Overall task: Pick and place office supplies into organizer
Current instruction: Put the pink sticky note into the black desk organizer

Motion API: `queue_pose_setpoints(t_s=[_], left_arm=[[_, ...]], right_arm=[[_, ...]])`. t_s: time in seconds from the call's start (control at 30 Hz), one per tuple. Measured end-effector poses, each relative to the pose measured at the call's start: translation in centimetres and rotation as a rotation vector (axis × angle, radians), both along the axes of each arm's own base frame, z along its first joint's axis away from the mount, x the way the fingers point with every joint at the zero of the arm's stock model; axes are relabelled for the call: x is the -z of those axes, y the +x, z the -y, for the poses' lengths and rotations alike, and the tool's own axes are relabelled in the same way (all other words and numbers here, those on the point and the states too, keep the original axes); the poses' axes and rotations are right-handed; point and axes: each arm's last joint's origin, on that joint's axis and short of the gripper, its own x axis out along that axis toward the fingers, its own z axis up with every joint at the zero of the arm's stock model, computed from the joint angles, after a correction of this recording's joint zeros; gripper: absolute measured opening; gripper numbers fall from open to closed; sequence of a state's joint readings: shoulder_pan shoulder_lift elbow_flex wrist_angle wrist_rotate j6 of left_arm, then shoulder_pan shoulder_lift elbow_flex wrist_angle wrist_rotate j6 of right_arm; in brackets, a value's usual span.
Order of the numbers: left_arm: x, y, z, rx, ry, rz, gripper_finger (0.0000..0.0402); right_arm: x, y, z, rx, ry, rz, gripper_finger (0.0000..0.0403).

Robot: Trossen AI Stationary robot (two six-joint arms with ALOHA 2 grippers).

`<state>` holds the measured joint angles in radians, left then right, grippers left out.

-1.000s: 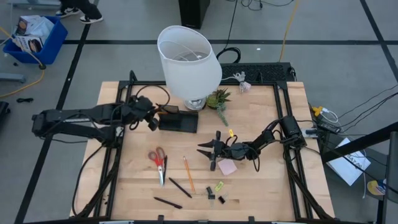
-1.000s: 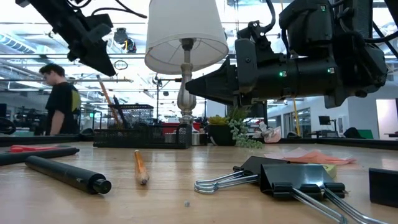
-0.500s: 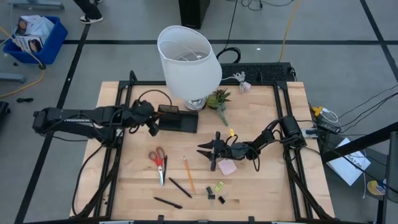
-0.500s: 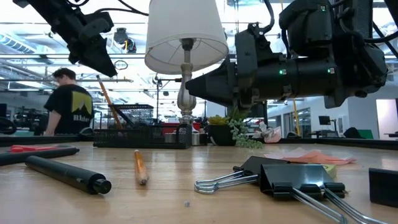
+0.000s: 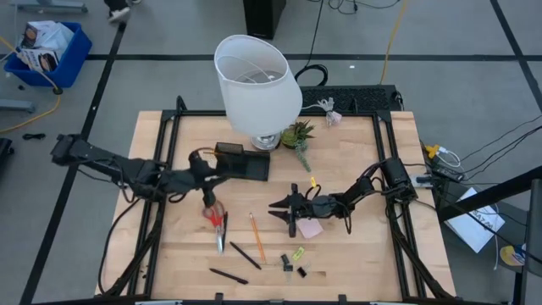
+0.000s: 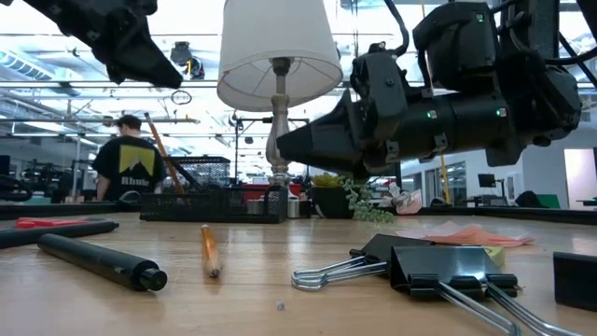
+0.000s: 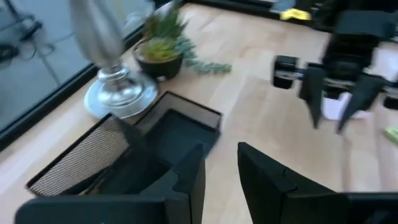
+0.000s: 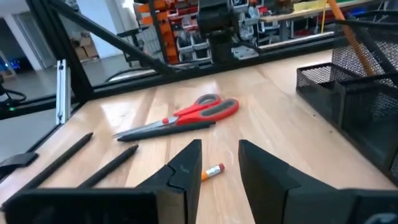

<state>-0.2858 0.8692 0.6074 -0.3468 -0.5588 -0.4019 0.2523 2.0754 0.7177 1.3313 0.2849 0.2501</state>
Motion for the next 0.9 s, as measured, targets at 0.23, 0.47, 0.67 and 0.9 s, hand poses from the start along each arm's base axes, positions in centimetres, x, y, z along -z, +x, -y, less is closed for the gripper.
queue_pose_setpoints(t_s=[0.23,0.47,0.67,0.9], left_arm=[[2.0,-1.0,3.2,0.12,0.028,0.071,0.0097],[4.4,-2.1,5.1,0.234,-0.002,0.14,0.0097],[4.3,-3.0,6.8,0.392,-0.033,0.224,0.0097],[4.2,-3.5,7.6,0.442,0.006,0.242,0.0097]], right_arm=[[-1.3,0.0,-1.2,-0.039,-0.072,0.037,0.01],[-5.3,-0.2,-5.8,-0.007,-0.337,-0.115,0.0101],[-8.0,-1.2,-10.0,0.11,-0.582,-0.304,0.0127],[-7.0,-3.4,-12.2,0.107,-0.475,-0.459,0.0189]])
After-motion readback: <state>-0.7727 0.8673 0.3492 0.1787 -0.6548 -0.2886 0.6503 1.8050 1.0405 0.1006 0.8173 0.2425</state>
